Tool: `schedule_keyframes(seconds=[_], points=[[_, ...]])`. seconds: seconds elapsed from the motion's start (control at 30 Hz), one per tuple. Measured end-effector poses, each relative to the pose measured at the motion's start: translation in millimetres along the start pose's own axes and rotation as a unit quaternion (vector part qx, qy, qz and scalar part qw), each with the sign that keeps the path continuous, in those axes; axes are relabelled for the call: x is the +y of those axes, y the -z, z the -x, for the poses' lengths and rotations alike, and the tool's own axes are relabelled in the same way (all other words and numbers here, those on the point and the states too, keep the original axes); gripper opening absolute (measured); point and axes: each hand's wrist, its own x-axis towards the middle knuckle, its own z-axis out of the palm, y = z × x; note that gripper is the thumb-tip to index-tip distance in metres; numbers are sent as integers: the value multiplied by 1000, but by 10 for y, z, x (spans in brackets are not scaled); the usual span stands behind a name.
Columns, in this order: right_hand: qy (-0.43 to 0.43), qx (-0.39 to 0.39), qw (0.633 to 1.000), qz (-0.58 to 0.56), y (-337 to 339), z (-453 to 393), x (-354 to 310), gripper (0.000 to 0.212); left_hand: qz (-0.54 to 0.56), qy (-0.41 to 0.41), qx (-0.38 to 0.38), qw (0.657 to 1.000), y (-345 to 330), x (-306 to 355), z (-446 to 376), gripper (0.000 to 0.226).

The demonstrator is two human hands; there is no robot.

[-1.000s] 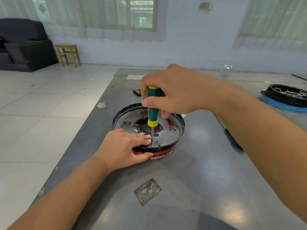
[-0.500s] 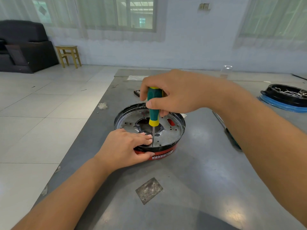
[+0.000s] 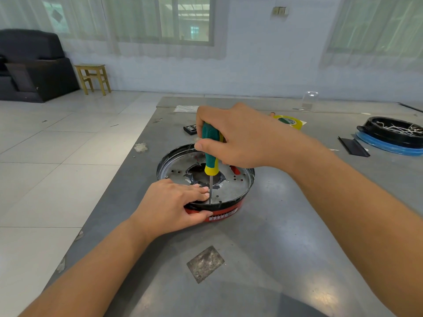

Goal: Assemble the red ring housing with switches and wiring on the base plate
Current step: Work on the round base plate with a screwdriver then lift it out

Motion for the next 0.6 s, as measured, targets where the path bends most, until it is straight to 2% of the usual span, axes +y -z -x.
schedule_keyframes(seconds=[0.2,0.4,0.6], points=[[-21,1,999,-46,95,13,37,15,-10,-6,6,1000,10,-3,-9,42],[-79,137,974,-160,396,36,387,10,-15,-1,2,1000,-7,-15,-6,45],[-194,264,927,-182,21,257,1014,7,-41,-40,25,998,-35,-44,1,47]])
